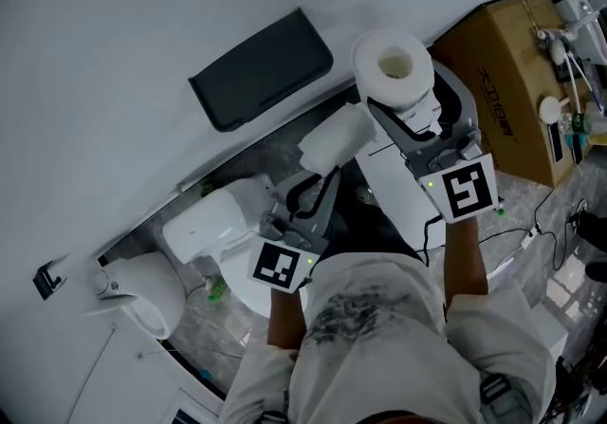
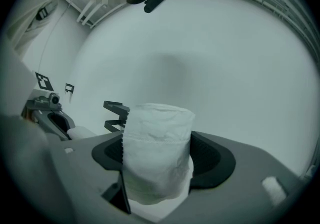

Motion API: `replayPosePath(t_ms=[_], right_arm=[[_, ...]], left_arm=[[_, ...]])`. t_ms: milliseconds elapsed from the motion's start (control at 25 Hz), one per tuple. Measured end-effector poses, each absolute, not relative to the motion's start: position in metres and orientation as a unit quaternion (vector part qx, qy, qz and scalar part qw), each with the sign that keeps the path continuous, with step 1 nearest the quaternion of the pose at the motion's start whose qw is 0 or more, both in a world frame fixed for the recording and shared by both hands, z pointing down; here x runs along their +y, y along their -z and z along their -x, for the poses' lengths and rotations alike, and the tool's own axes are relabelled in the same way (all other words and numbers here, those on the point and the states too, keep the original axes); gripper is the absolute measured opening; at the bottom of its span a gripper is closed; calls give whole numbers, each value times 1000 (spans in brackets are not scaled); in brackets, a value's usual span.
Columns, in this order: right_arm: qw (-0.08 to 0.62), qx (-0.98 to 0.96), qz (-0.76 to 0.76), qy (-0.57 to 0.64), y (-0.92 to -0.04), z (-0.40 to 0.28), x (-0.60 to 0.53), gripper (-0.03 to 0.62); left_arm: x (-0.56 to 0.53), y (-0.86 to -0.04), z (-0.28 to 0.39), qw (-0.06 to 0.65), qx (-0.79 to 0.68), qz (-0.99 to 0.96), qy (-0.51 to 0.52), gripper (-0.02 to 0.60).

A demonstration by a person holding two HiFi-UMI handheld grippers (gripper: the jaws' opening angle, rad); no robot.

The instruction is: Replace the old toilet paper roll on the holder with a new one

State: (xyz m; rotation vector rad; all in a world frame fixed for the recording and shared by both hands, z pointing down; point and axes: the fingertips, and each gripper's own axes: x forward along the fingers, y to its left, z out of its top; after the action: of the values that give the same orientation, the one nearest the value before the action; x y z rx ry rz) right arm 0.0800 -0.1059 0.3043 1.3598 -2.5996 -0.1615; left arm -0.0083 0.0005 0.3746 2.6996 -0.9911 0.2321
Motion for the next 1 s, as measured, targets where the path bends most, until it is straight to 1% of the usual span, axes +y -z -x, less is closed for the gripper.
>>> replayPosePath(t_ms=[680,1000], right_arm=[[182,-873,-447,75,-359,-80,-124,356],[230,-862,-437,115,-376,-67,-131,356]], left_arm=[[-2,-395,12,128,-346,-926,-85,18],[0,-399,21,134,-351,-923,-84,18]])
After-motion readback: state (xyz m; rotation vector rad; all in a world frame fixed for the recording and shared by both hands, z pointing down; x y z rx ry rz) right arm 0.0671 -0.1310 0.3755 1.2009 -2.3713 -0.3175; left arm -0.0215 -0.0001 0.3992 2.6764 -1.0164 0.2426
